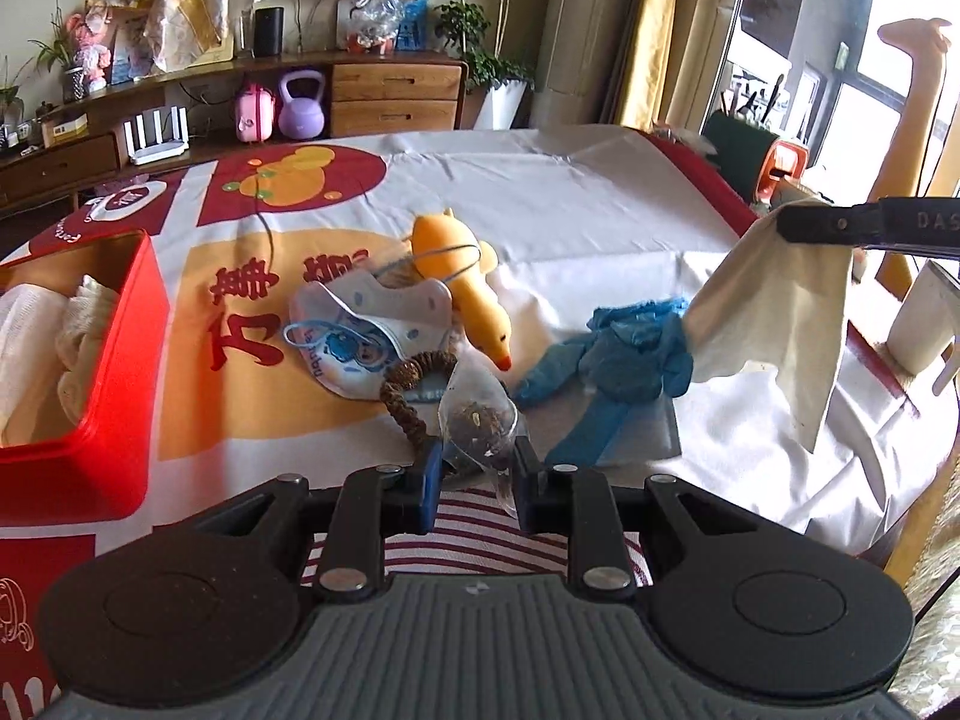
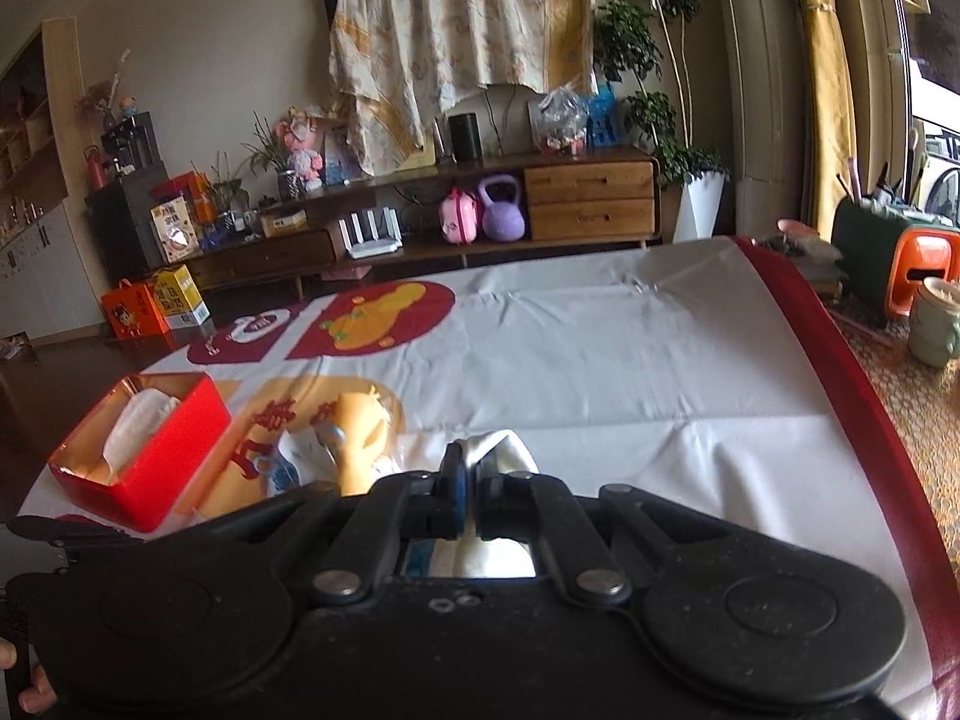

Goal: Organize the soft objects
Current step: 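Carry the tea bag with the left tool while the right tool carries the cream cloth toward the red tin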

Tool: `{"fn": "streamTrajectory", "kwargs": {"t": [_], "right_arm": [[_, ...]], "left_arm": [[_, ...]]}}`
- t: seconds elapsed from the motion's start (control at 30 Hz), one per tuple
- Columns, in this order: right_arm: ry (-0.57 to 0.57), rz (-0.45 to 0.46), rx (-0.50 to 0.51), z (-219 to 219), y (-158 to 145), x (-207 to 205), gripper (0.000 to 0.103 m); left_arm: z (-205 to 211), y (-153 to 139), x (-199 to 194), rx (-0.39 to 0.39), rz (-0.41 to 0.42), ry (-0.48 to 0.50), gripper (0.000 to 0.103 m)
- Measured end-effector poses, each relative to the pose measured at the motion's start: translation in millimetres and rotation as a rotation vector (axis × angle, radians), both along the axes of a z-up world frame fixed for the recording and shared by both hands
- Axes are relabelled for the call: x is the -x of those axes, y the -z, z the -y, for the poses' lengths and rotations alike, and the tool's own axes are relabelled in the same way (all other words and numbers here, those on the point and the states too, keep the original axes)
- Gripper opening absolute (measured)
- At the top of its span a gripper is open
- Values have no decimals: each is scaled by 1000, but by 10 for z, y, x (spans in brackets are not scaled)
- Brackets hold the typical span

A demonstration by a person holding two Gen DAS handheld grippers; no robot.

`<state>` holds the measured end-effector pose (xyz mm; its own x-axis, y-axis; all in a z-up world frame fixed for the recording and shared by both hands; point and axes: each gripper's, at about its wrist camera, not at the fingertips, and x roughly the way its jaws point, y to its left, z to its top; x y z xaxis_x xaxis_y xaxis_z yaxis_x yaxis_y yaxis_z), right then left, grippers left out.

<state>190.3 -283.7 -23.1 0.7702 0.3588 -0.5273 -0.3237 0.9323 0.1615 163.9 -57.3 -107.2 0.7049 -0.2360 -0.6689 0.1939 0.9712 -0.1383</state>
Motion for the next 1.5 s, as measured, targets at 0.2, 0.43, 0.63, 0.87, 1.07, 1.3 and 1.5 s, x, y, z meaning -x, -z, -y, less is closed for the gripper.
{"fn": "streamTrajectory", "kwargs": {"t": [0.2, 0.43, 0.63, 0.87, 1.07, 1.3, 1.5], "right_arm": [[-39, 36, -22, -95, -225, 42, 3], [-114, 48, -38, -285, -437, 40, 3], [-197, 56, -35, -623, -531, 65, 3], [-297, 61, -26, -1105, -634, 21, 3], [-370, 57, -15, -1549, -696, -28, 3], [-444, 44, -13, -2062, -739, -94, 3], [-486, 27, -14, -2415, -734, -187, 3]], "left_arm": [[-88, -155, 28, 10, 16, -19, 23], [-238, -409, 58, 15, 38, -43, 23], [-419, -601, 100, 1, 48, -75, 24], [-743, -784, 158, -8, 68, -136, 24], [-1059, -868, 211, -20, 81, -194, 24], [-1398, -932, 258, -46, 83, -242, 24], [-1702, -911, 234, -63, 56, -278, 24]]}}
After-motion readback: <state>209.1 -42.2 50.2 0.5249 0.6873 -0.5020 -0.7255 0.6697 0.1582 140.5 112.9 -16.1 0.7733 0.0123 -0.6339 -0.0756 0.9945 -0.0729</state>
